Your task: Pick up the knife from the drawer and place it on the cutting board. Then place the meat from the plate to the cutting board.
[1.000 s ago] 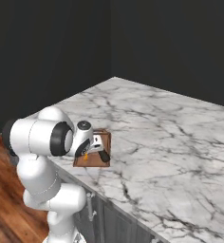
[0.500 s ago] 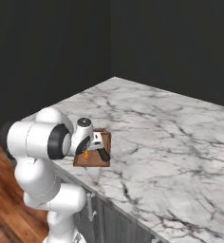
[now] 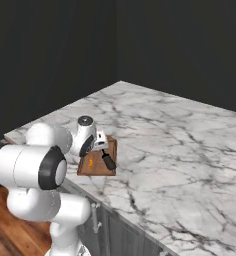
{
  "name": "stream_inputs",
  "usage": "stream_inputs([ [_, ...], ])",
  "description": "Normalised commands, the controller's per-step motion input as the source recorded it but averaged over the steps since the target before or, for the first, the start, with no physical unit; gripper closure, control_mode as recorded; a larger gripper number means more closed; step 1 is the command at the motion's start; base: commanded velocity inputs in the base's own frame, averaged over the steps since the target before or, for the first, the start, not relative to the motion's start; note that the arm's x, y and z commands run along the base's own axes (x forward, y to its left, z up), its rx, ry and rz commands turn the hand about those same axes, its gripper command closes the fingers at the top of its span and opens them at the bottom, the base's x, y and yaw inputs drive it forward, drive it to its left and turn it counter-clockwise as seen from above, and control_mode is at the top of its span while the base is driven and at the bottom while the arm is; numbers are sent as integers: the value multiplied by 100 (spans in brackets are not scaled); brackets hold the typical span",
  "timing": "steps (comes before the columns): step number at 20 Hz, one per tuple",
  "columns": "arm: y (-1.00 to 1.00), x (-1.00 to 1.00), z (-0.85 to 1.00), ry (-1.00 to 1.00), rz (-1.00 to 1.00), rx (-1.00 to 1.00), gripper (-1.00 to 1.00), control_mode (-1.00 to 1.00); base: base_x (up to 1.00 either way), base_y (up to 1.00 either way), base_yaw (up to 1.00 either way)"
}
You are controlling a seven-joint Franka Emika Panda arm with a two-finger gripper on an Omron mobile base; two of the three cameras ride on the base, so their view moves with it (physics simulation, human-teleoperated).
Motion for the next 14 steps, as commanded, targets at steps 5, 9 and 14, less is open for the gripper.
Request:
stream_inputs([
  [5, -6, -43, 100, -9, -4, -2, -100, -100, 0, 0, 0],
  [9, -5, -60, 100, 0, -10, 0, -100, -100, 0, 0, 0],
  [14, -10, -92, 100, -6, -14, 0, -100, -100, 0, 0, 0],
])
